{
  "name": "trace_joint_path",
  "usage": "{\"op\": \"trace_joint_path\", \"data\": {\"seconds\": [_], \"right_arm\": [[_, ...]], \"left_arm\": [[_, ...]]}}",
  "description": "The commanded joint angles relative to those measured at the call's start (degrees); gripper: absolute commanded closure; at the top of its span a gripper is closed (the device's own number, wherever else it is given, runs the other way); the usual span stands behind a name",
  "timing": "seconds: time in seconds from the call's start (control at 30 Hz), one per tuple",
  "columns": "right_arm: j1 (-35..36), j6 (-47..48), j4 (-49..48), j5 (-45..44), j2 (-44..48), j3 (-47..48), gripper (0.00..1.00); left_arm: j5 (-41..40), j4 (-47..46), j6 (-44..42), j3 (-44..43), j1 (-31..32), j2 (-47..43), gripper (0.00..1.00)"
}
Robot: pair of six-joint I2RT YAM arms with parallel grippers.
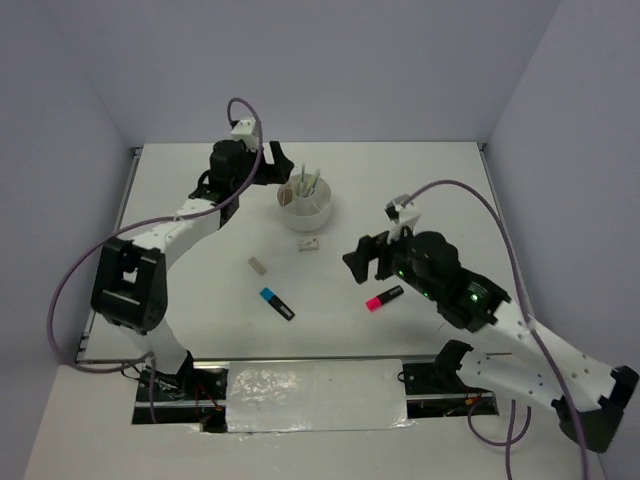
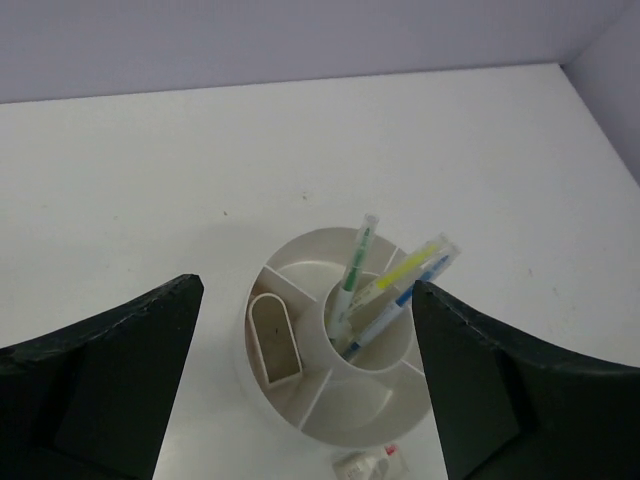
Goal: Sort the stationery into containers
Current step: Pick up the stationery from the center of the board.
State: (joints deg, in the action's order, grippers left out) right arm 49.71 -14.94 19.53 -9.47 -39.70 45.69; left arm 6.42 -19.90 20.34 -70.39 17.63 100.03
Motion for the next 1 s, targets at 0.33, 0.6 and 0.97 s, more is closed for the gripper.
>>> {"op": "trace_joint_path", "data": {"seconds": [0.33,0.6,0.97], "right_arm": [[-22.5,-13.9,6.7,-3.6,-40.7,11.8,0.08],[-26.7,-13.2,6.2,0.3,-58.2,21.5,0.12],[-27.2,-17.3,8.4,-5.8,-65.9,24.7,0.19]], "left_arm": [[-10.6,49.0,15.2,3.8,-0.3,-34.0,0.01],[-6.9,58.0,1.0,9.7,-0.3,-47.9,0.01],[-9.8,52.7,0.0,19.7,-0.3,-54.8,0.01]]}}
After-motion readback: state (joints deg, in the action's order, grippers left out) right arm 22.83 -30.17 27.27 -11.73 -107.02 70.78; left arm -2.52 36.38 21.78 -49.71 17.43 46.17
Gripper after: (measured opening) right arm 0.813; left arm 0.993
